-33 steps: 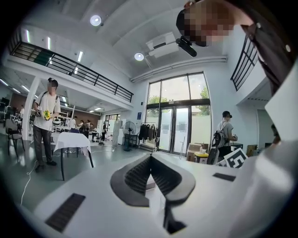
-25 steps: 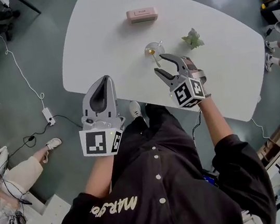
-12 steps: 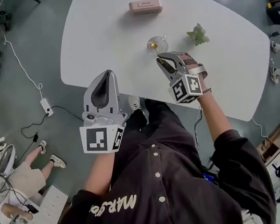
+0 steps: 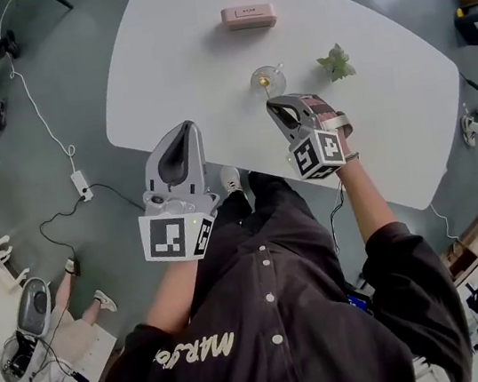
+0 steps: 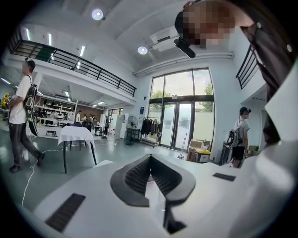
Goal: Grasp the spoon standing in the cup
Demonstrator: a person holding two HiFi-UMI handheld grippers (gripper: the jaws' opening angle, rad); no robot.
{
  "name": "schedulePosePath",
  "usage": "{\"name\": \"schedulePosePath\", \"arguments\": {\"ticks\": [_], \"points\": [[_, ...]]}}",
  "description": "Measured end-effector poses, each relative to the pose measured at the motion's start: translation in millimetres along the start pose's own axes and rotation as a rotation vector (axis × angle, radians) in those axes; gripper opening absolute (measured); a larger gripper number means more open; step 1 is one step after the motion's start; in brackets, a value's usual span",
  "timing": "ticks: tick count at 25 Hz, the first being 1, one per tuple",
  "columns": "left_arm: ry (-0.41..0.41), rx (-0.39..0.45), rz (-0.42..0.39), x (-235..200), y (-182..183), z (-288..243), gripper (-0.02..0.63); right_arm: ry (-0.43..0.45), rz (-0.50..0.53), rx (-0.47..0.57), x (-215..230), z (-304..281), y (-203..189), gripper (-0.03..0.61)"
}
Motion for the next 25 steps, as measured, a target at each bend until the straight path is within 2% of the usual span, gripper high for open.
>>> {"name": "schedulePosePath", "arguments": {"ticks": [4,13,19,25], "points": [[-0.013,0.018,-0.004,4,7,-1,0.008,-0.010,-0.081,0.030,10,12,6,0.009],[-0.076,0.058,-0.033,18,25,0,0.008,-0.094,-0.251,0.101,32,54,27,0.009],[-0.101,0.092,-0.049,21,37,-3,0.008,-0.181,-0.413,0.173,52,89,40,0.009],[-0.127,0.126,-0.062,26,46,-2,0.008,-0.279,-0.520,0.248,65,128,55,0.009]]}}
Point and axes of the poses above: the fingertips, and each gripper's own axes: z backward along the fingers, x to its right, y out of its top, the point moved 6 cm from there along z, backward along the fingers, and after that the axes turned 11 degrees about z, right-handed, at the moved point
